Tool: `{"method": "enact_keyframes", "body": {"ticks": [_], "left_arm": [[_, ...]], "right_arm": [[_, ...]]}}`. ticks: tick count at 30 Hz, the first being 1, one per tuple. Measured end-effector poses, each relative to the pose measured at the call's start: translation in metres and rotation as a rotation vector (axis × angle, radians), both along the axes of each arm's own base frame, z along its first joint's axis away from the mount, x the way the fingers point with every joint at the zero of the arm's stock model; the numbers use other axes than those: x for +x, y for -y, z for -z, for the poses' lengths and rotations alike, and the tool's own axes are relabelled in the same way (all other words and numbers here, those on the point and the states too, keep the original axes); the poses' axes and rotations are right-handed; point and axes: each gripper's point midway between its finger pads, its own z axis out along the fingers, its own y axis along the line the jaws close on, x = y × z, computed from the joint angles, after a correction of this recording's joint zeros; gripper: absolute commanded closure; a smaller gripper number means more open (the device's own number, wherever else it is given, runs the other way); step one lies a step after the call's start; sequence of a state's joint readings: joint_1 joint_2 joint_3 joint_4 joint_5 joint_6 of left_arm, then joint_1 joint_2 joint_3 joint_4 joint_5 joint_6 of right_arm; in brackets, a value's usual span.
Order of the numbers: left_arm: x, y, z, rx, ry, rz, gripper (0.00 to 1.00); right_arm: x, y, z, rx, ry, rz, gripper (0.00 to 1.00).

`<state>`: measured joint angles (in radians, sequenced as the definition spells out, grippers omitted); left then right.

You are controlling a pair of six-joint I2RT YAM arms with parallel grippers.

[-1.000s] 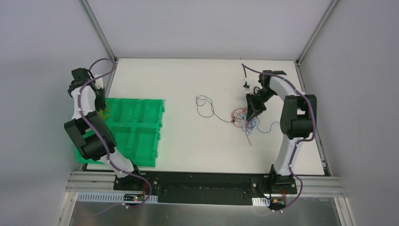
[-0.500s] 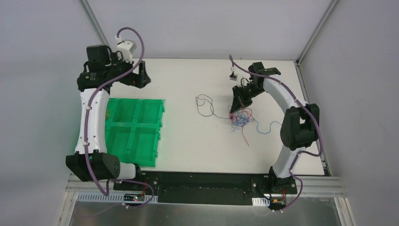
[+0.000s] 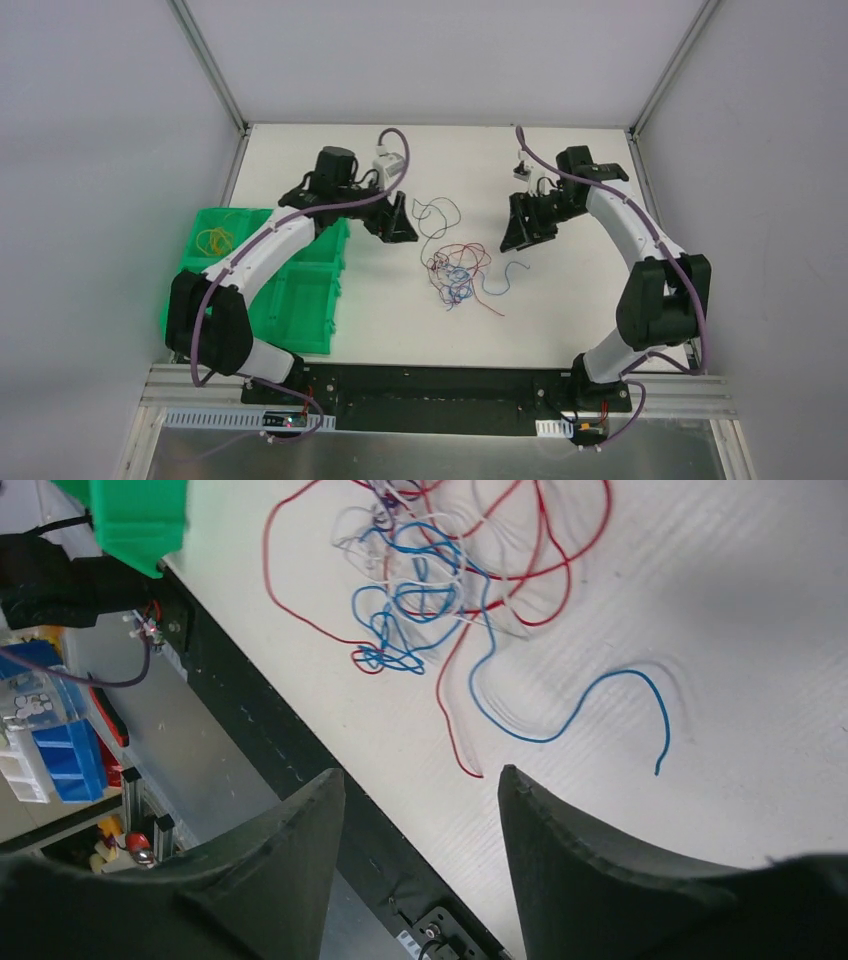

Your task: Untangle the cables

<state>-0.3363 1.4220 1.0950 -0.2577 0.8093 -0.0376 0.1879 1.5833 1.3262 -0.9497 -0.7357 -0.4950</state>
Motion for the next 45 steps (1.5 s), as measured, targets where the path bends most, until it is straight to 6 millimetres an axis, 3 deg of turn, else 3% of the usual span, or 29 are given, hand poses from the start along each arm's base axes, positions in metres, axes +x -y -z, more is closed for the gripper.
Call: {"method": "enact_keyframes", "body": {"ticks": [5, 7, 11, 16, 23, 28, 33, 36, 42, 43, 45], "left_arm": [[-0.025, 0.071, 0.006, 0.029, 0.158, 0.282, 0.41], [-0.04, 0.1, 0.021, 0.052, 0.196, 0.399, 0.43], [-0.066, 0.134, 0.062, 0.112, 0.213, 0.565, 0.47], [-0.076, 0.145, 0.106, 0.195, 0.183, 0.636, 0.52], [-0.064, 0.143, 0.127, 0.264, 0.193, 0.624, 0.99], [-0.065, 0.144, 0.112, 0.244, 0.218, 0.623, 1.0], [-0.064, 0.145, 0.067, 0.188, 0.309, 0.603, 1.0], [-0.064, 0.145, 0.044, 0.161, 0.362, 0.592, 1.0], [-0.062, 0.142, 0.013, 0.141, 0.431, 0.562, 1.0], [-0.061, 0.141, 0.003, 0.136, 0.451, 0.55, 1.0], [-0.061, 0.138, -0.023, 0.119, 0.489, 0.529, 1.0]], "right_arm": [[0.003, 0.009, 0.025, -0.05, -0.093, 0.036, 0.46], [0.002, 0.008, 0.032, -0.055, -0.126, 0.048, 0.47], [0.005, 0.005, 0.039, -0.056, -0.18, 0.092, 0.48], [0.016, 0.0, 0.045, -0.046, -0.205, 0.154, 0.49], [0.028, -0.006, 0.059, -0.05, -0.238, 0.207, 0.49], [0.03, -0.024, 0.073, -0.07, -0.244, 0.194, 0.31], [0.025, -0.059, 0.092, -0.116, -0.245, 0.118, 0.32], [0.026, -0.077, 0.113, -0.172, -0.238, 0.071, 0.42], [0.025, -0.09, 0.135, -0.256, -0.226, 0.01, 0.94], [0.025, -0.089, 0.138, -0.269, -0.223, 0.007, 1.0], [0.025, -0.087, 0.14, -0.289, -0.218, 0.002, 1.0]]}}
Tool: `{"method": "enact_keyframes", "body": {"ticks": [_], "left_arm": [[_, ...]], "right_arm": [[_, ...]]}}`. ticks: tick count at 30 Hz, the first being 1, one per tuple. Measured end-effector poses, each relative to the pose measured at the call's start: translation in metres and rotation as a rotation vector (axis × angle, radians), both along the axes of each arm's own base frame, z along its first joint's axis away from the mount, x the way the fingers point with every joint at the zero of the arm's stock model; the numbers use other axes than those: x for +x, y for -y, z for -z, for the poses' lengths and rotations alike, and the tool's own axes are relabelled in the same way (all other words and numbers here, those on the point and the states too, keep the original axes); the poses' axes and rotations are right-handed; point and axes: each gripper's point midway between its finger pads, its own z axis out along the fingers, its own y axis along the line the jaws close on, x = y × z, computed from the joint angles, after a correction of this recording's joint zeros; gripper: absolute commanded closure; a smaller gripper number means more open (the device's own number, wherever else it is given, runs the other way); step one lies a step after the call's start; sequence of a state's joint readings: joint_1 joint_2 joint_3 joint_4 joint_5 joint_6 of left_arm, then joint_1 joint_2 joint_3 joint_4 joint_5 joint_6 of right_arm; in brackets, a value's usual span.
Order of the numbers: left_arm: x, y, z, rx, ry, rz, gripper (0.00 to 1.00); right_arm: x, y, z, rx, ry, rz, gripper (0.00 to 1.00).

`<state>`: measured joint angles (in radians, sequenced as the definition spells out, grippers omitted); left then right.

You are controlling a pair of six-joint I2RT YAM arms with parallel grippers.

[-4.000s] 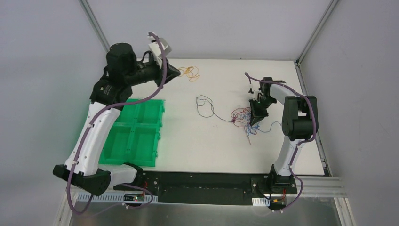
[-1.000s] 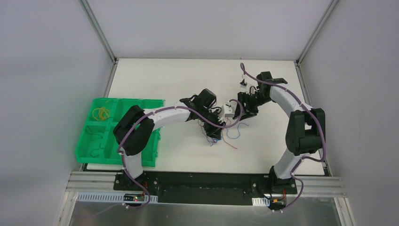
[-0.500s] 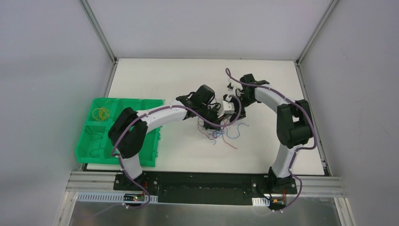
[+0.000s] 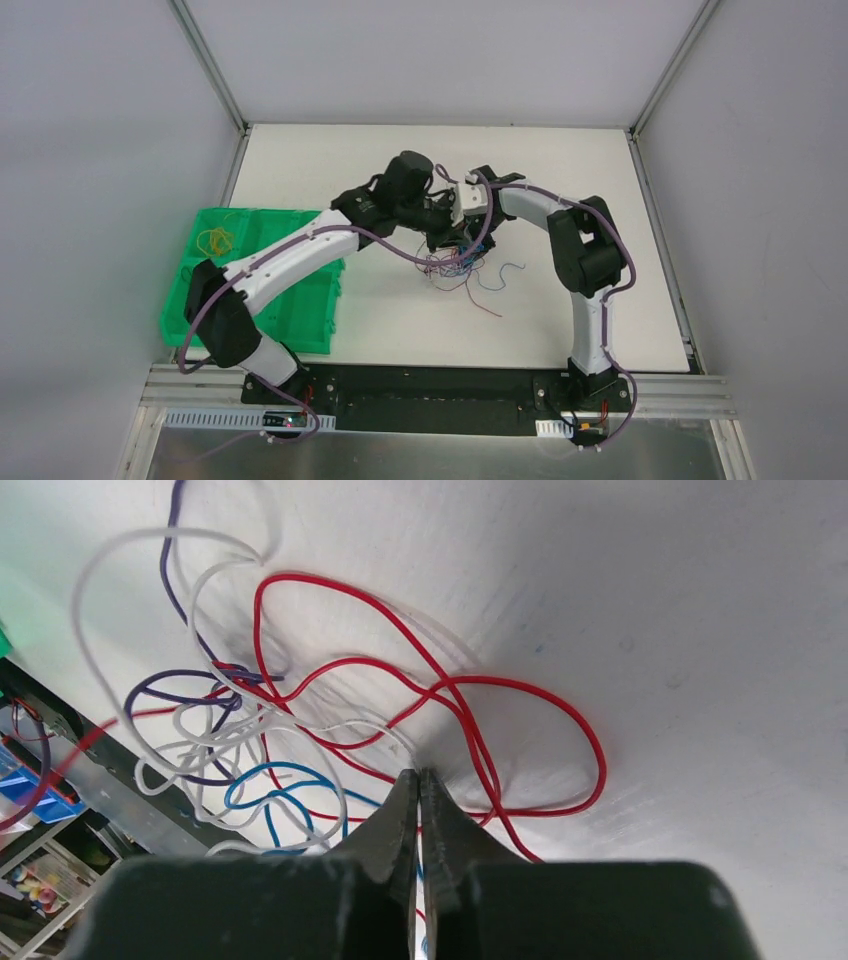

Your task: Untangle the cables

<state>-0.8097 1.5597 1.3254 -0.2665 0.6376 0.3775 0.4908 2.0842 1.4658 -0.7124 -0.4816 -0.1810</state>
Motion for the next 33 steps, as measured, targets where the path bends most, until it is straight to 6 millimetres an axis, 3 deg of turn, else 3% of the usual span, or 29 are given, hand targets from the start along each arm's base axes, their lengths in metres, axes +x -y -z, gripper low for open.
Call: {"method": "enact_keyframes", "body": {"ticks": [4, 6, 9, 14, 18, 22, 25, 29, 33], "left_arm": [[0.004, -0.015, -0.091, -0.127, 0.116, -0.044, 1.0], [0.007, -0.031, -0.145, -0.209, 0.183, -0.086, 1.0], [0.015, -0.063, -0.209, -0.302, 0.254, -0.173, 1.0], [0.037, -0.109, -0.276, -0.396, 0.307, -0.337, 1.0], [0.052, -0.141, -0.304, -0.426, 0.334, -0.469, 1.0], [0.07, -0.179, -0.312, -0.422, 0.351, -0.629, 1.0], [0.082, -0.215, -0.295, -0.383, 0.314, -0.771, 1.0], [0.098, -0.288, -0.234, -0.287, 0.155, -1.032, 1.0], [0.106, -0.359, -0.147, -0.147, -0.095, -1.282, 1.0]], "right_arm": [[0.001, 0.002, 0.001, -0.021, 0.012, -0.02, 1.0], [0.001, 0.003, 0.001, -0.037, 0.026, -0.036, 1.0], [0.003, 0.009, 0.001, -0.067, 0.048, -0.054, 1.0], [0.013, 0.03, 0.001, -0.142, 0.105, -0.084, 1.0], [0.029, 0.064, 0.001, -0.21, 0.133, -0.063, 1.0], [0.044, 0.106, 0.0, -0.265, 0.134, -0.013, 1.0], [0.048, 0.128, 0.0, -0.289, 0.127, 0.009, 1.0], [0.048, 0.141, -0.001, -0.298, 0.114, 0.008, 1.0], [0.043, 0.138, -0.002, -0.277, 0.098, -0.016, 1.0]]}}
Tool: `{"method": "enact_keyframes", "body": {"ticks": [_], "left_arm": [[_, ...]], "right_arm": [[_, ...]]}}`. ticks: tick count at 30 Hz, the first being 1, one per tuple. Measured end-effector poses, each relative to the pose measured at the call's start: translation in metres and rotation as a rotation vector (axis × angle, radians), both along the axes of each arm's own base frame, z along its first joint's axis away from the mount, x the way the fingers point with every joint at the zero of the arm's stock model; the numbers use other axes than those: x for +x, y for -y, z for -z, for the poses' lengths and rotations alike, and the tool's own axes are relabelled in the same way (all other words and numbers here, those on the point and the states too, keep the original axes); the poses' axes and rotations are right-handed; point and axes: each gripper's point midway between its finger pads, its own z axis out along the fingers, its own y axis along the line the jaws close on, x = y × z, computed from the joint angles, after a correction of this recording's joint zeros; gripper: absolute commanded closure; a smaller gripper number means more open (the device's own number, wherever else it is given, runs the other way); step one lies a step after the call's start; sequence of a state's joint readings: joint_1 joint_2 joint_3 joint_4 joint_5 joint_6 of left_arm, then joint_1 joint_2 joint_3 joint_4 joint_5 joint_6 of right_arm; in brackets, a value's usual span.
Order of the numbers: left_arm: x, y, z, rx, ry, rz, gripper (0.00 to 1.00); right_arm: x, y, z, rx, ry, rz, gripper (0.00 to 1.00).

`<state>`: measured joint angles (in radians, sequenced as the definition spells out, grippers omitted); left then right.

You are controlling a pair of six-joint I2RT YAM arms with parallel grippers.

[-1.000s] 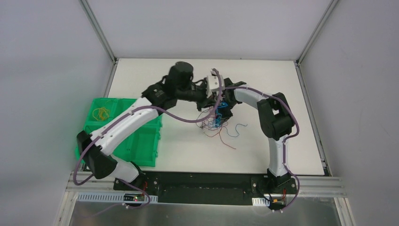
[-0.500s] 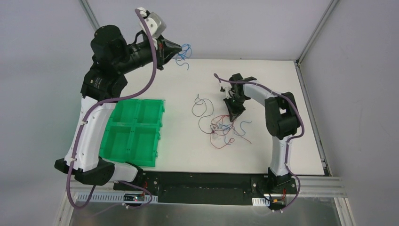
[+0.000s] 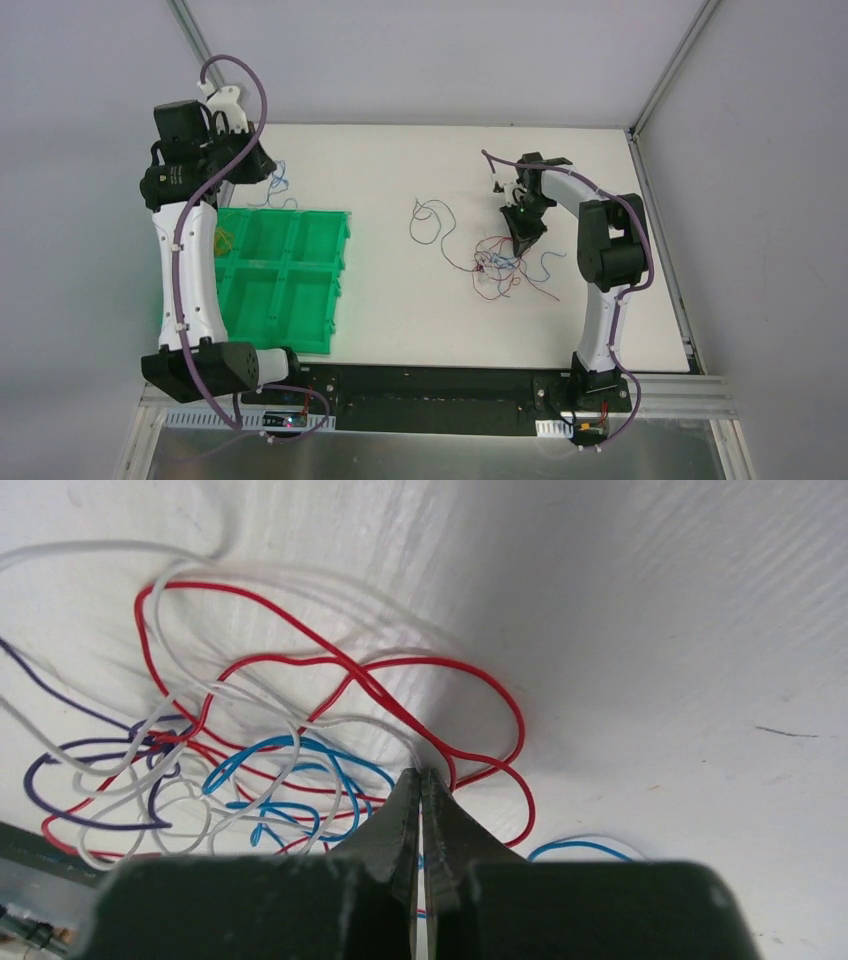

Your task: Untangle the cables

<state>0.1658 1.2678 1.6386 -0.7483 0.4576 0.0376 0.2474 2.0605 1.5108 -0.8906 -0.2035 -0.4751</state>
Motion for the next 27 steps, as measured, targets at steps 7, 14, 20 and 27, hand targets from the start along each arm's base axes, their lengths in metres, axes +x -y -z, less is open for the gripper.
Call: {"method": "enact_keyframes", "body": {"ticks": [7, 14, 20, 27], "left_arm": [[-0.013, -0.062, 0.122, -0.005, -0.357, -0.129, 1.0], [-0.004, -0.075, 0.185, 0.059, -0.464, -0.084, 1.0], [0.006, -0.094, 0.225, 0.132, -0.535, -0.088, 0.79], [0.01, -0.069, 0.209, 0.089, -0.453, 0.054, 0.18]], "right_arm": [[-0.014, -0.007, -0.004, 0.051, -0.058, -0.016, 1.0], [-0.018, -0.019, -0.013, 0.118, -0.086, -0.018, 1.0], [-0.021, -0.032, -0.023, 0.196, -0.099, -0.006, 1.0], [-0.024, -0.053, -0.057, 0.327, -0.066, 0.029, 1.0]]}}
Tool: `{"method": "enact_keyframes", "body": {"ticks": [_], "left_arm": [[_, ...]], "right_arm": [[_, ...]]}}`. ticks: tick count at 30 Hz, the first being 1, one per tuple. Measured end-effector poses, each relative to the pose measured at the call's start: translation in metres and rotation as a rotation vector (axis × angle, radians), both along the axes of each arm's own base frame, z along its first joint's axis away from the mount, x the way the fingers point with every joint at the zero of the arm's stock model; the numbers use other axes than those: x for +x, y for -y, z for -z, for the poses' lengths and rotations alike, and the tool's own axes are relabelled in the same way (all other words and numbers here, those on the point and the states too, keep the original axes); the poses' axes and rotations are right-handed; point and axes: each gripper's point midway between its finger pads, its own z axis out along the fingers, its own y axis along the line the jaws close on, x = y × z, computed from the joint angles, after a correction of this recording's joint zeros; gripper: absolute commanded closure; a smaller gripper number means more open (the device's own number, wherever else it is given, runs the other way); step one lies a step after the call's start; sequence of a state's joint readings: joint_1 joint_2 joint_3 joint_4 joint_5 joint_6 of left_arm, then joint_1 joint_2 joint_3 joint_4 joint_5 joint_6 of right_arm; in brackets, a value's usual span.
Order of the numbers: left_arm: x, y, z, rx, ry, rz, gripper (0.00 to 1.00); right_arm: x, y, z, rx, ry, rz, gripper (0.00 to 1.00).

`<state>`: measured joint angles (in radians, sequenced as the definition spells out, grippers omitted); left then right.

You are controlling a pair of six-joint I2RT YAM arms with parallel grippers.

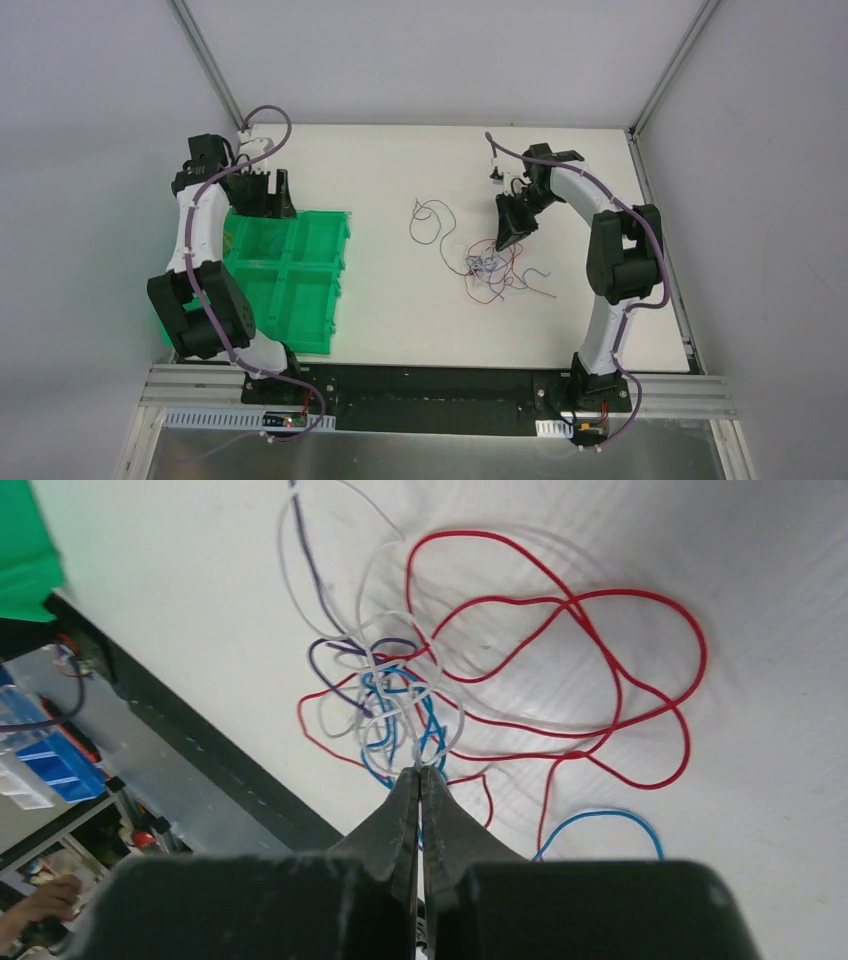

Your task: Untangle the cables

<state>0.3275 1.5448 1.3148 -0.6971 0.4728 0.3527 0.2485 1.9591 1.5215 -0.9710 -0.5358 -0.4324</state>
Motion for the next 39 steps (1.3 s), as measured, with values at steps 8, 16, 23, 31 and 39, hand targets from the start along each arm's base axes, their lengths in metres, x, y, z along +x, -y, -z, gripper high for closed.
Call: {"method": "enact_keyframes", "body": {"ticks": [8, 16, 23, 31, 39], "left_arm": [[-0.029, 0.207, -0.083, -0.203, 0.246, 0.582, 0.24], [-0.091, 0.35, -0.049, -0.352, 0.232, 0.942, 0.35], [-0.077, 0.397, -0.023, -0.344, 0.319, 1.056, 0.37], [-0.072, 0.425, -0.008, -0.297, 0.355, 1.097, 1.0], [-0.074, 0.421, -0.078, -0.334, 0.448, 1.061, 1.0]], "right_arm": [[-0.014, -0.027, -0.029, 0.188, -0.036, 0.044, 1.0], [-0.023, -0.052, -0.064, 0.381, -0.087, 0.094, 1.0], [-0.037, -0.067, -0.109, 0.505, -0.031, 0.045, 1.0], [-0.052, -0.074, -0.139, 0.57, 0.015, -0.003, 0.94], [-0.029, -0.057, -0.082, 0.352, 0.071, 0.087, 0.65]]}}
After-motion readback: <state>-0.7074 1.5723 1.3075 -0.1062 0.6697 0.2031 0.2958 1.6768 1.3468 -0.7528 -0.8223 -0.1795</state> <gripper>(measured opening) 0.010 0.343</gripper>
